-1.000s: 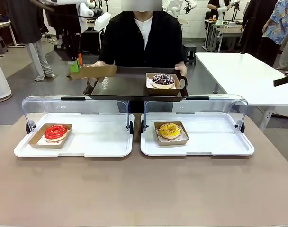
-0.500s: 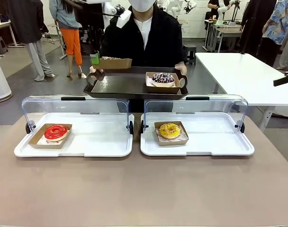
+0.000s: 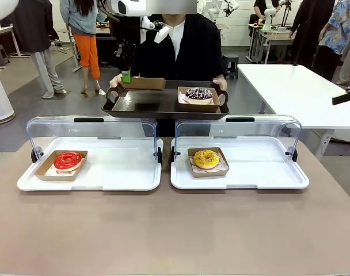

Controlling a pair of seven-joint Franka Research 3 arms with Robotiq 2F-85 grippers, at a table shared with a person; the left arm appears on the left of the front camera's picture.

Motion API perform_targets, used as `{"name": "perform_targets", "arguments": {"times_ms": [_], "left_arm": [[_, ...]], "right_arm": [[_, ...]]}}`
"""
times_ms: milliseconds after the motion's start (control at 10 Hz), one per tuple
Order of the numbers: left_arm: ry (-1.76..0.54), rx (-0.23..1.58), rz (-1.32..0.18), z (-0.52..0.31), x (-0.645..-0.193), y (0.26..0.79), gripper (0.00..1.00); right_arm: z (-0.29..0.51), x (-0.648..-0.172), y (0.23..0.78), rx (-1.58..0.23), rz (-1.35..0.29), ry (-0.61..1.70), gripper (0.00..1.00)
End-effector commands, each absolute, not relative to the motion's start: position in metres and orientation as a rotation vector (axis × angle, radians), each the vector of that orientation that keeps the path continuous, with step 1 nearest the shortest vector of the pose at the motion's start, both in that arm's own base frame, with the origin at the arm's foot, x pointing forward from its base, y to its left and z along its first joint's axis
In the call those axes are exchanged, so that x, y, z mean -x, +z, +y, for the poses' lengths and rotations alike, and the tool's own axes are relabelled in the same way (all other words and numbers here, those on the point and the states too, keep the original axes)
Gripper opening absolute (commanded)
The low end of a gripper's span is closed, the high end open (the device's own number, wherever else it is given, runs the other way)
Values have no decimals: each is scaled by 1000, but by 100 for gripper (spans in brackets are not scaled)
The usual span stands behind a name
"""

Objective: Provide the desired donut to the person.
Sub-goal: Place the picked Paper togo box onto the Handle tray extended by the person.

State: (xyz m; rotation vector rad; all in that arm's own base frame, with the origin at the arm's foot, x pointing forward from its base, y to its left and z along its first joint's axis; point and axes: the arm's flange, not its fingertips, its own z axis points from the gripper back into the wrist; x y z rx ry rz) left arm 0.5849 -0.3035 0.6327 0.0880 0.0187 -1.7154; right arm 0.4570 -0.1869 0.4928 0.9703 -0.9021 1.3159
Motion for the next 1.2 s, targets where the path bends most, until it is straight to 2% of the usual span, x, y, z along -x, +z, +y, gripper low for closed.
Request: {"name": "perform_targets", "arguments": {"times_ms": [0,600,1100], "left_arm": [[-1716,-56,50,-318,-618,654,1],[-1724,19,96,-317,-643,627,1],[-1742,18,67,-318,-643,616,1]], "right_arm": [[-187,-457,493,-965,-906,1313,100],[-187,-457,493,-965,-906,1313,100],[-187,-457,493,-965,-906,1313,100]]}}
